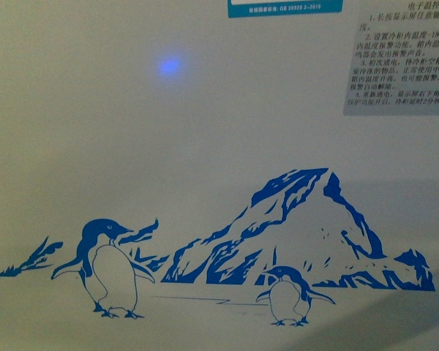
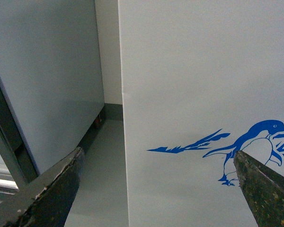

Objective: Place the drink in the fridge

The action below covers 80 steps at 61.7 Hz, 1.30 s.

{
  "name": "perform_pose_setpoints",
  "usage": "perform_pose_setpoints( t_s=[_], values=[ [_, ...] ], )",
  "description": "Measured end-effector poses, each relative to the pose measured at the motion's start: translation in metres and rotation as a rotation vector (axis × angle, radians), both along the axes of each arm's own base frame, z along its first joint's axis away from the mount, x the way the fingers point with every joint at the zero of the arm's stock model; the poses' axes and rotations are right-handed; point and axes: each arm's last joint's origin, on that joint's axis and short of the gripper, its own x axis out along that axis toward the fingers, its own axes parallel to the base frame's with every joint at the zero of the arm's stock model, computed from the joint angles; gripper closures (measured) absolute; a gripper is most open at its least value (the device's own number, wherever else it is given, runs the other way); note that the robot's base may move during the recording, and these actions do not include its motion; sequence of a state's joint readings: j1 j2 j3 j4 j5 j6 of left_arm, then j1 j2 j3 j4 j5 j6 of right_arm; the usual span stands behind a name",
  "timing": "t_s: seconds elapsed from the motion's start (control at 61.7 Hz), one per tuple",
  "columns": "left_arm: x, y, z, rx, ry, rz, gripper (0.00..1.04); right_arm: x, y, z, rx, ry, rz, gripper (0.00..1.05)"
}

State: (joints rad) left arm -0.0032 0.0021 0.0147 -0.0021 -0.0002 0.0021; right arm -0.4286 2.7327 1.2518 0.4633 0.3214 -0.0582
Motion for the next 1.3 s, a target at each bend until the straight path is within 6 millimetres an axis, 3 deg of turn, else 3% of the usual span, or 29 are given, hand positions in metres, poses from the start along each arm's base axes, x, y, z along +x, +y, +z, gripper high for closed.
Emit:
perform_pose_setpoints(
  t_s=[0.584,1.038,1.297],
  values=[
    [0.000,0.000,0.000,0.000,0.000,0.000,0.08,0.044,0.009,-0.041,-0.075,-0.021,-0.008,0.08],
    [0.000,0.000,0.000,0.000,0.000,0.000,0.08,0.053,0.009,-0.064,-0.133,0.019,-0.044,0.08],
    [0.000,0.000,0.000,0.000,0.000,0.000,0.08,0.045,0.003,-0.081,-0.143,0.077,-0.092,0.08]
  ],
)
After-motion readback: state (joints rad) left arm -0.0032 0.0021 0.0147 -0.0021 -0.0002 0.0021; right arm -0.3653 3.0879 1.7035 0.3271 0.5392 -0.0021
